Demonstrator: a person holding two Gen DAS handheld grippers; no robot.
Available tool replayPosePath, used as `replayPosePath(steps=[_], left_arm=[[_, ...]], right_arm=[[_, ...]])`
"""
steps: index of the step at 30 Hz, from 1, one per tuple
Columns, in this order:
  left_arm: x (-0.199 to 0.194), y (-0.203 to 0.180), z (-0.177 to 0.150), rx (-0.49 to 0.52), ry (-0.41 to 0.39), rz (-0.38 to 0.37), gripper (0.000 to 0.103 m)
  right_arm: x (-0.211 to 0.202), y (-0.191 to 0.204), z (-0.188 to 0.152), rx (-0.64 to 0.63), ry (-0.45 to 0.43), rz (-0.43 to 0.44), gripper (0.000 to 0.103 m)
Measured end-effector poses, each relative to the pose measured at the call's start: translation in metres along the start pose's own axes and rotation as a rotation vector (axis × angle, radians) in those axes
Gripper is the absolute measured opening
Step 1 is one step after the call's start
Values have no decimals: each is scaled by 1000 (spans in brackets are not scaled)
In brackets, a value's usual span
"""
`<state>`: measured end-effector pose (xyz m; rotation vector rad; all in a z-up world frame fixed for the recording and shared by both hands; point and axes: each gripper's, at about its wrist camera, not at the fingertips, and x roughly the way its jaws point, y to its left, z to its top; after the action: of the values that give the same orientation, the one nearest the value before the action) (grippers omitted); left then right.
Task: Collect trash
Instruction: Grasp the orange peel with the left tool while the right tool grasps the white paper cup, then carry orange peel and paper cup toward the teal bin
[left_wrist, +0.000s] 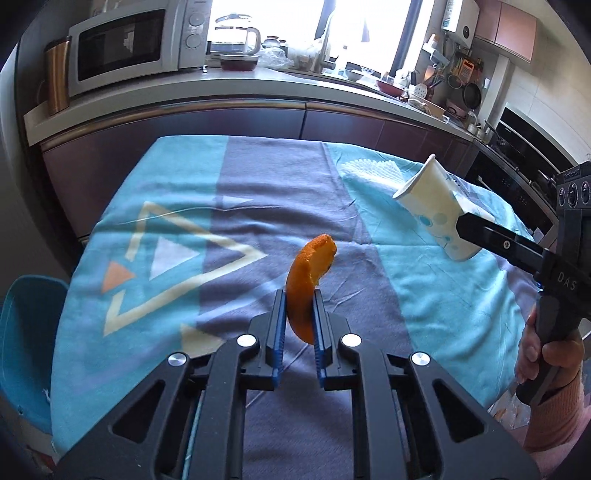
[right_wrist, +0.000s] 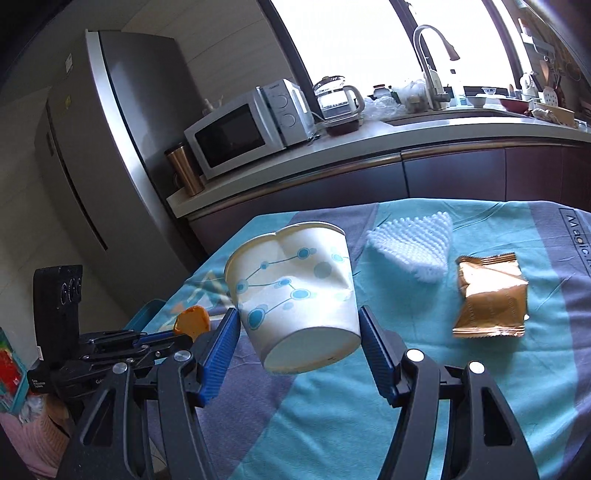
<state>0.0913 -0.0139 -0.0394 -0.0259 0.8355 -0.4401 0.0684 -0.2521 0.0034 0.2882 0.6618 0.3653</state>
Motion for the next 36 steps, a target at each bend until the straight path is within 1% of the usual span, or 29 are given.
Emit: replayPosePath(steps=[5, 10, 18, 36], left_arm=[[-23, 27, -16, -46, -17, 29, 14], [-43, 43, -26, -72, -49, 50, 14], [-61, 55, -35, -90, -75, 85, 14], [-89, 87, -47, -132, -112, 148, 14]], right_arm=[[12, 25, -14, -20, 22, 33, 63], [19, 48, -21, -35, 34, 65, 63], [29, 77, -30, -53, 57, 115, 63], [53, 121, -34, -99, 109, 203, 63]])
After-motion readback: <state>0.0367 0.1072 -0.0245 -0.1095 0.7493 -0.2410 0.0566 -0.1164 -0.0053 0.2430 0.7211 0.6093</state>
